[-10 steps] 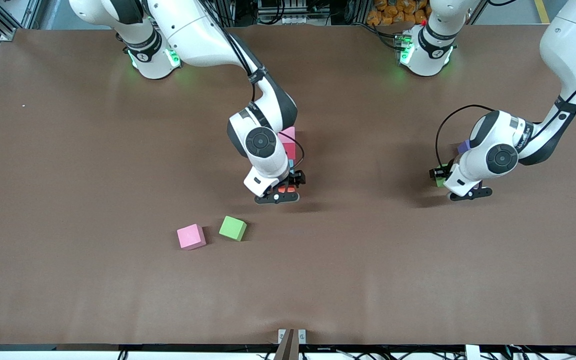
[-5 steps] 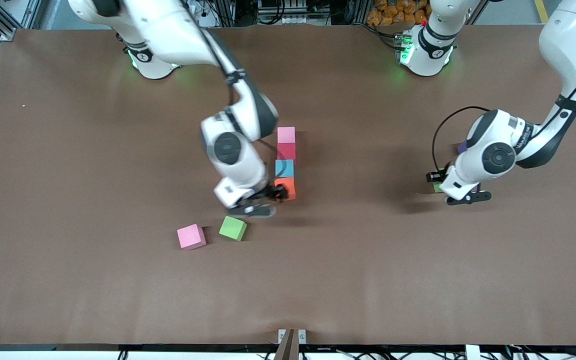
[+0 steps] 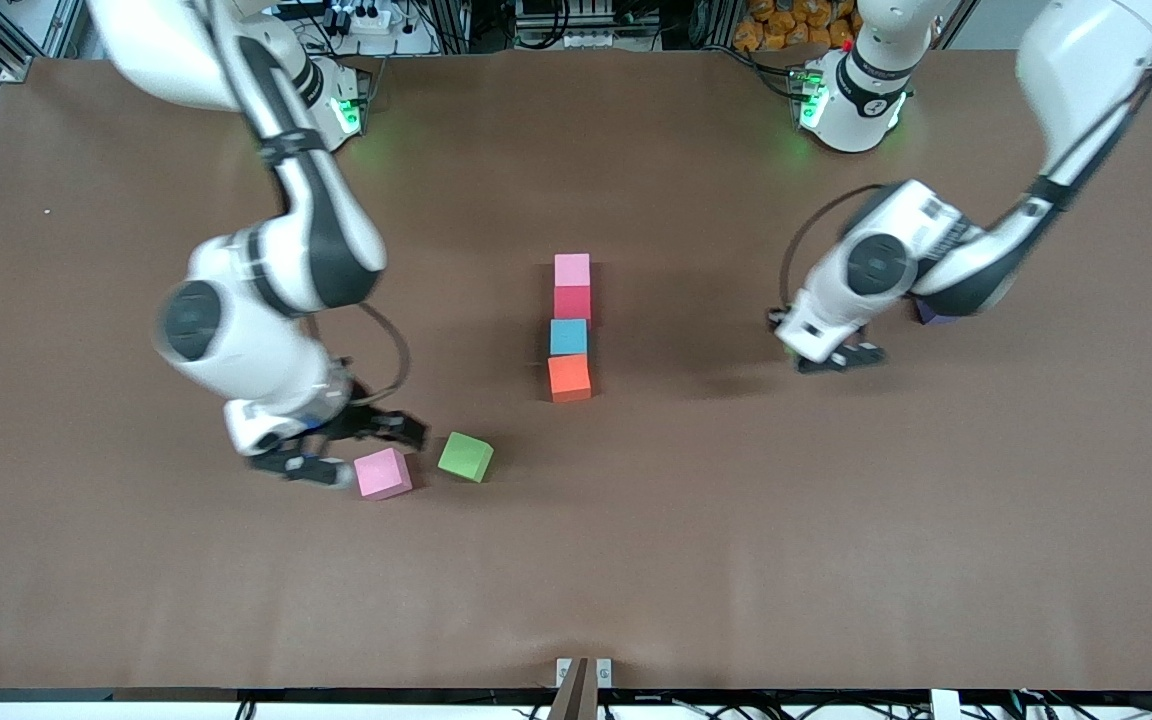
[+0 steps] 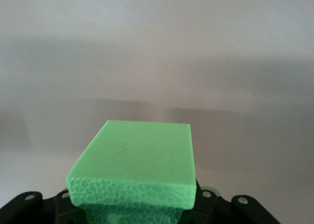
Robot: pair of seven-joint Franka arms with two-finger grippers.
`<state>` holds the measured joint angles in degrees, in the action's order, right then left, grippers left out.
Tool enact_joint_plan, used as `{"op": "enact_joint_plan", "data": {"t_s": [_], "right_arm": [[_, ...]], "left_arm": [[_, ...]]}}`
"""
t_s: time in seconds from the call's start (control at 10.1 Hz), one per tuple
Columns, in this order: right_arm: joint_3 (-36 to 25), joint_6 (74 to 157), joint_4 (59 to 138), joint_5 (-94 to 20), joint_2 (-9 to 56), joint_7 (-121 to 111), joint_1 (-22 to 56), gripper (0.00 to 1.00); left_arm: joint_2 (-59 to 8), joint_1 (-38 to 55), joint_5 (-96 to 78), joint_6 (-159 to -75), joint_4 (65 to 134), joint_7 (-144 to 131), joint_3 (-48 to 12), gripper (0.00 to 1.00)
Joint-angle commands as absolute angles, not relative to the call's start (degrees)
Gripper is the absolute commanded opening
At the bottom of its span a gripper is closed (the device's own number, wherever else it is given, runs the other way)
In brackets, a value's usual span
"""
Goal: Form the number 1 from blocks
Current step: 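Grasp the green cube with the left gripper while the right gripper withdraws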
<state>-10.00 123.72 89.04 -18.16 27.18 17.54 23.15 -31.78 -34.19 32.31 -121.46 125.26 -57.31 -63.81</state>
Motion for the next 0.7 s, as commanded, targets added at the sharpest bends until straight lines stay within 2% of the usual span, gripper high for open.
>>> {"op": "enact_joint_plan", "data": {"t_s": [0.0, 0.1, 0.4, 0.6], "right_arm": [[-6.60, 122.08, 91.49, -10.26, 21.99, 9.26, 14.27, 1.00], [-5.29, 121.99, 91.49, -5.32, 20.23, 7.84, 11.37, 1.00], [-3.08, 117.88, 91.49, -4.48, 13.82, 6.33, 5.55, 1.00], [-2.99, 113.76, 91.50, -4.48, 8.90, 6.33, 3.18, 1.00]], "left_arm": [[-32.60, -21.49, 30.68, -120.85, 125.16, -69.65, -63.72, 0.00], [-32.69, -16.57, 28.32, -121.20, 124.46, -72.57, -63.72, 0.00], [-34.00, -2.86, 21.63, -123.04, 121.21, -77.68, -63.11, 0.00], [-36.03, 5.40, 21.45, -126.46, 119.89, -80.85, -59.35, 0.00]]}}
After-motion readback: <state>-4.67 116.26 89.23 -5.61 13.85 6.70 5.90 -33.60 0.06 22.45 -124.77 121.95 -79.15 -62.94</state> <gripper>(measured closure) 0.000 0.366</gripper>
